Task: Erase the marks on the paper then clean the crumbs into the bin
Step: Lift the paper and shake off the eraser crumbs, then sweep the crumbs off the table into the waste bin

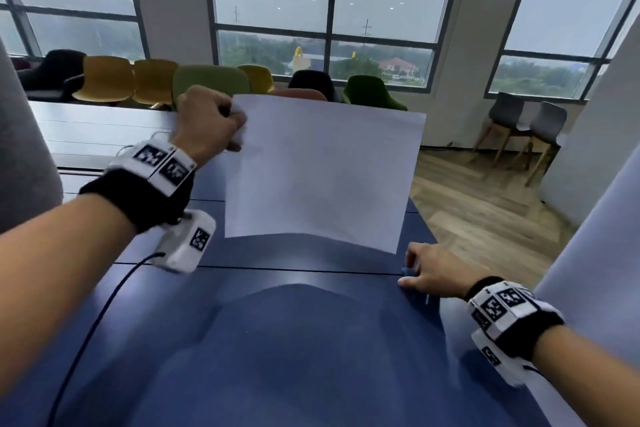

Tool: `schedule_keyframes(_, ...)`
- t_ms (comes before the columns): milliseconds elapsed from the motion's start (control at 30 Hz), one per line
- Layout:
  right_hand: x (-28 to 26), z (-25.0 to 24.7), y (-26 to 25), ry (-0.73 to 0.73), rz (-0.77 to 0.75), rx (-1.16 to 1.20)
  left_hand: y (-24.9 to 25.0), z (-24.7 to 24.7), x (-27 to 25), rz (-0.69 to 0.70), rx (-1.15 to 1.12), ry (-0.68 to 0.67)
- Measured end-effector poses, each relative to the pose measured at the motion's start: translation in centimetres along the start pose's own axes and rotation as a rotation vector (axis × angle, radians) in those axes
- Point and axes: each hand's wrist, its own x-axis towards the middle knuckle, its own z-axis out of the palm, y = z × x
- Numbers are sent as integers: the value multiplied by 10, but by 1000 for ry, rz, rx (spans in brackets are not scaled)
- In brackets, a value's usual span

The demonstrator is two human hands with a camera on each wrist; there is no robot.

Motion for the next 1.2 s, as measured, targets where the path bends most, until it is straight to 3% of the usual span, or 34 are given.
schedule_keyframes(167,-2,-7,-16,36,-3,17,-11,43,37,-42,40,-61)
schedule_keyframes(300,4,-45,-35,223,-53,219,-41,71,60,-141,122,-125)
schedule_keyframes(367,21,-59,-45,245,-82,280,-55,84,68,-181,163,-169)
schedule_keyframes(567,102,-45,-65,175,-66,117,-91,125,71,-299,255,-284)
schedule_keyframes(767,151,-6,-49,59,21,32,-124,150,68,-360,363,-408)
schedule_keyframes(1000,148,-3,-39,8,4,0,-129,133,62,-383,445,-490)
schedule_keyframes(1200,56,-28,-34,9,-72,57,-147,55,0,-144,808,-783)
